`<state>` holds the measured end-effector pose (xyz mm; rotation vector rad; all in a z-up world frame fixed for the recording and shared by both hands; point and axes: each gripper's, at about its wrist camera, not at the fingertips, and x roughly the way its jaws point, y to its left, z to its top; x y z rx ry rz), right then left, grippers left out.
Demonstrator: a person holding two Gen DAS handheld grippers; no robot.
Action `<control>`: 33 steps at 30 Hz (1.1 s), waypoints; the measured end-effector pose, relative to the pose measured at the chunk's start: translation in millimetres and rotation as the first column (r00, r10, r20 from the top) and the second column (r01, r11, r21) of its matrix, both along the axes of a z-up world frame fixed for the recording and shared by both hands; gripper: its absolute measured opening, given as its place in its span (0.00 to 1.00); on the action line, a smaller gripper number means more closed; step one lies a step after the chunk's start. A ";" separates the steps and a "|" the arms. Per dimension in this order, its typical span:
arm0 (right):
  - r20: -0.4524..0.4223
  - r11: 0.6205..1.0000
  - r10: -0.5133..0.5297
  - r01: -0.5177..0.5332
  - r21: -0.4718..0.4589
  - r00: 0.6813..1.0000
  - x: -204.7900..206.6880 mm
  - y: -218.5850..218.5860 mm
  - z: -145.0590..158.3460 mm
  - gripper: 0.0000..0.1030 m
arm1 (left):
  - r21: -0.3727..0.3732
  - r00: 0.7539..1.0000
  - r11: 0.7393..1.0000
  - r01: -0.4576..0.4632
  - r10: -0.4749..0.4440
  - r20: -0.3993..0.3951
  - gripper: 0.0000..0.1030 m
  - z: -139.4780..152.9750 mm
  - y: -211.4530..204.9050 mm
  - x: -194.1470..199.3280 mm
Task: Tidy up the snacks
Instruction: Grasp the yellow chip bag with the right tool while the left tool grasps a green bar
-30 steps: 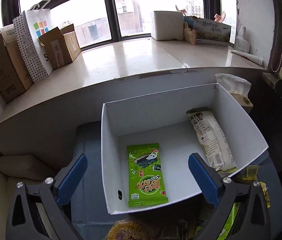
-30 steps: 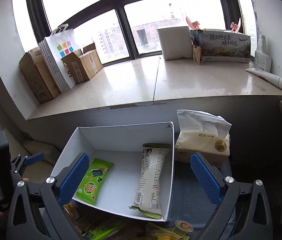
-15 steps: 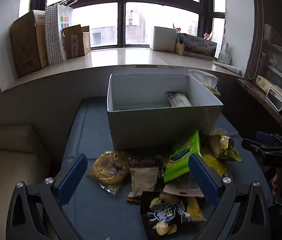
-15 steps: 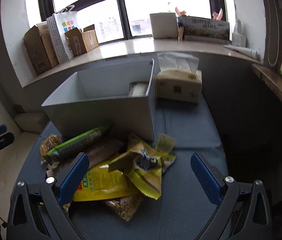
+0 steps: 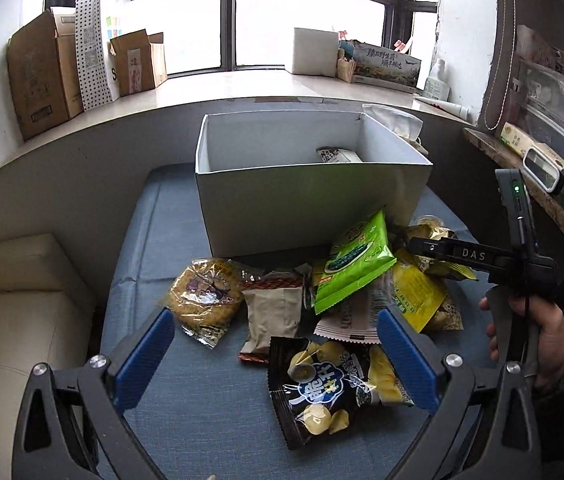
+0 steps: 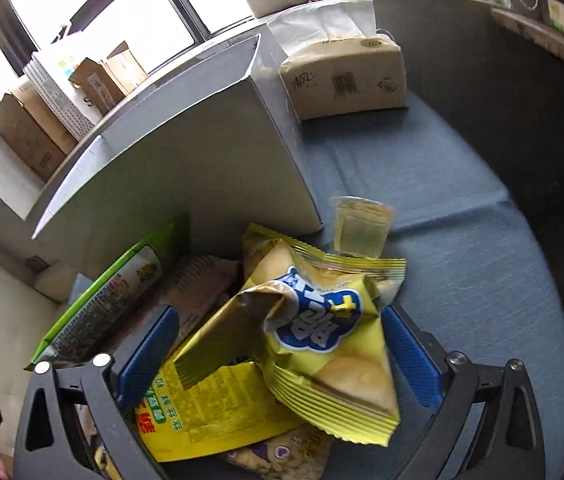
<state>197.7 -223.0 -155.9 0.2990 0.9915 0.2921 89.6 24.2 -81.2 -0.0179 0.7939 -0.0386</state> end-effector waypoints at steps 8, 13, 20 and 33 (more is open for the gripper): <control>0.049 1.000 -0.015 0.016 -0.001 0.999 -8.6 -6.3 14.9 0.58 | 0.051 0.998 0.997 0.064 -0.064 -0.013 1.00 -6.5 -22.9 12.2; 0.077 1.000 0.005 -0.005 0.001 0.997 -19.0 -12.8 23.6 0.56 | 0.004 0.990 0.991 0.133 -0.133 -0.038 1.00 -11.1 -33.7 34.0; 0.148 0.999 0.005 -0.011 0.039 0.989 -45.6 -29.0 56.6 0.56 | 0.023 0.972 0.976 0.216 -0.213 -0.097 1.00 -25.7 -62.9 82.5; 0.235 0.999 -0.009 -0.002 0.044 0.972 -91.0 -54.1 93.0 0.56 | 0.012 0.956 0.976 0.216 -0.209 -0.207 0.74 -54.3 -67.7 127.2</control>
